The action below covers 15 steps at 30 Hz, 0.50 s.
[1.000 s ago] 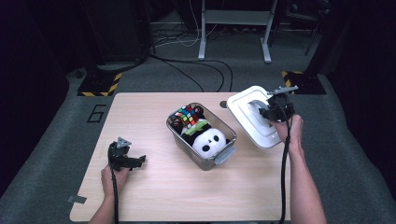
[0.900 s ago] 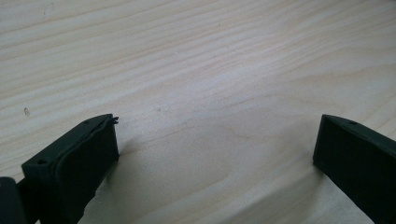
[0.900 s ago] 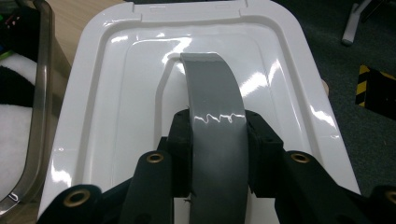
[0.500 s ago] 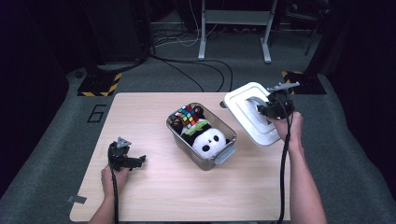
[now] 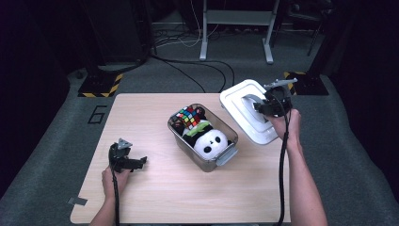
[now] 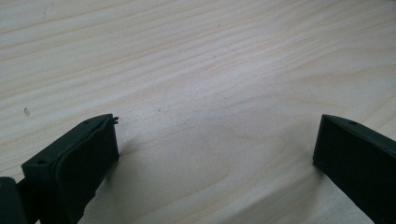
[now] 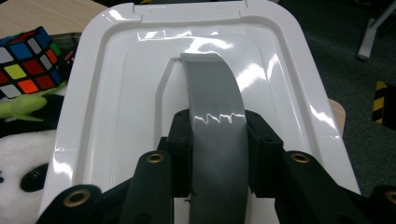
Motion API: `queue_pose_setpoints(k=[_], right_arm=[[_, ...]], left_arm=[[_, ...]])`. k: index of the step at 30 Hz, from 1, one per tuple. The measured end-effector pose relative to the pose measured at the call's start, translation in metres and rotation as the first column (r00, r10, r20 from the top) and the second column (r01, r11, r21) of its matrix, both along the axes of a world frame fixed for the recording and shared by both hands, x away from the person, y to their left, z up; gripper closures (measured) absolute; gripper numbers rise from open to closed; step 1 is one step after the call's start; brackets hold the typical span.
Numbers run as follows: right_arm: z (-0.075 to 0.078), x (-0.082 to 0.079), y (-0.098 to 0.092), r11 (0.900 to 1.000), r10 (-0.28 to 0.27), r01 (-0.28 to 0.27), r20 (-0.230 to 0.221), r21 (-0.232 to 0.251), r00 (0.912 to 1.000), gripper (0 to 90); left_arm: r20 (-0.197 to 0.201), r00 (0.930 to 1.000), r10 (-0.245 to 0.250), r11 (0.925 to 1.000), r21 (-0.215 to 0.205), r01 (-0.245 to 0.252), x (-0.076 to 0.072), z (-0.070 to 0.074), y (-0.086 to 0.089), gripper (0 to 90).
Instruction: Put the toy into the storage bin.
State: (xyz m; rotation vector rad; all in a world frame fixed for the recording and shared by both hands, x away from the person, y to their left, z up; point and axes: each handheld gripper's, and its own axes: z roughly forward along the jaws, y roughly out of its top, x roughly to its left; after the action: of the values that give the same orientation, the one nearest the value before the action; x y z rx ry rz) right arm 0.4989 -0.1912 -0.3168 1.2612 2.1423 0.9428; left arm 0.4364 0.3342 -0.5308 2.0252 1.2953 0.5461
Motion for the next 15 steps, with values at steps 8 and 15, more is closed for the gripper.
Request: queue_pose_setpoints(k=[8, 15], right_arm=[[0.007, -0.004, 0.015, 0.999, 0.022, -0.022, 0.005, 0.025, 0.9997, 66.8], [0.013, -0.007, 0.033, 0.998, 0.05, -0.05, 0.004, 0.023, 0.9988, 66.8]], left_arm=[[-0.008, 0.9999, -0.009, 0.9999, 0.01, 0.009, 0.0, 0.001, 0.001, 0.0], [-0.006, 0.9999, -0.012, 0.9999, 0.012, 0.012, 0.0, 0.001, 0.001, 0.0]])
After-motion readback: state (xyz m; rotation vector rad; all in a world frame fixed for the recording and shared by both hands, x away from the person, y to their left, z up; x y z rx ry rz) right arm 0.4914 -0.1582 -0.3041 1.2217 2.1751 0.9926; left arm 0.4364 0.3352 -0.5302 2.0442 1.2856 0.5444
